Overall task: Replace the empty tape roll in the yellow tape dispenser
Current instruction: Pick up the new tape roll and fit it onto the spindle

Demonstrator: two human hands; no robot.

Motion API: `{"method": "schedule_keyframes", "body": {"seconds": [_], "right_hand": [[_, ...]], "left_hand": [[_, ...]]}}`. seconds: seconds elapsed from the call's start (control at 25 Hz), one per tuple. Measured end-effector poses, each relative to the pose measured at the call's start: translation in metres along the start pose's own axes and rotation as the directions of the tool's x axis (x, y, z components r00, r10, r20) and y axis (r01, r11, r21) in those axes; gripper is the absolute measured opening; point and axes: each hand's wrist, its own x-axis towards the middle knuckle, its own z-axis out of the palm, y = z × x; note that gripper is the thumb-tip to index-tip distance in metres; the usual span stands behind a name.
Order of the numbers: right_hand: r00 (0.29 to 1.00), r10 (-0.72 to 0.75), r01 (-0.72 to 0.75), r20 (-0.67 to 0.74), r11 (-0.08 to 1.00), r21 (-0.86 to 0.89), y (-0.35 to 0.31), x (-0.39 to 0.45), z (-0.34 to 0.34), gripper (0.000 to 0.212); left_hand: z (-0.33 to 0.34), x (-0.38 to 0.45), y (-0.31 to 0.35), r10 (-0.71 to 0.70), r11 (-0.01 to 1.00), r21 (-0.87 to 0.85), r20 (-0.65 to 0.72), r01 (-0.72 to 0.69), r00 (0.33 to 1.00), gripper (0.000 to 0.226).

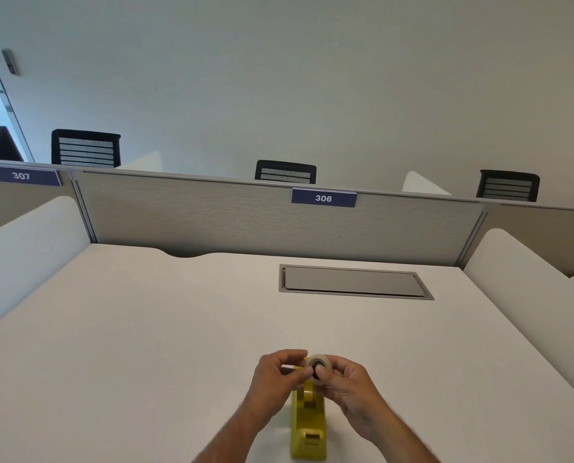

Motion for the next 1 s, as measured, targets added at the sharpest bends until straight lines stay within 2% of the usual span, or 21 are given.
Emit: {"method": "schedule_keyframes", "body": {"seconds": [0.28,0.56,0.68,0.84,1.0], "right_hand": [[0.999,-0.004,0.004,0.048,1.0,-0.014,-0.0018,0.0001,-0.0053,0.031],[0.999,-0.024,0.025,0.029,0.999,-0.02,-0.0028,0.0021,-0.0057,0.027],[1.0,-0.023,0.024,0.007,0.999,-0.026,-0.0032,0.0028,-0.0055,0.018],[1.0,-0.013,0.013,-0.011,1.0,-0.022,-0.0025,0.0017,-0.0041,0.017],[0.997,-0.012,0.011,-0.076,1.0,-0.005,-0.0001,0.0022,-0.0022,0.016]], "left_hand": [[-0.0006,-0.0009,0.001,-0.048,0.997,-0.053,0.104,0.053,0.993,0.02],[-0.0011,0.0017,0.0023,-0.024,0.999,-0.041,0.096,0.028,0.995,0.012],[0.0009,0.002,0.0024,-0.028,0.999,-0.028,0.066,0.03,0.997,0.012],[0.0009,0.0016,0.0008,-0.034,0.999,-0.016,0.054,0.035,0.998,0.014],[0.003,0.0018,-0.0002,-0.024,0.999,0.046,-0.083,0.028,0.996,0.021]]}}
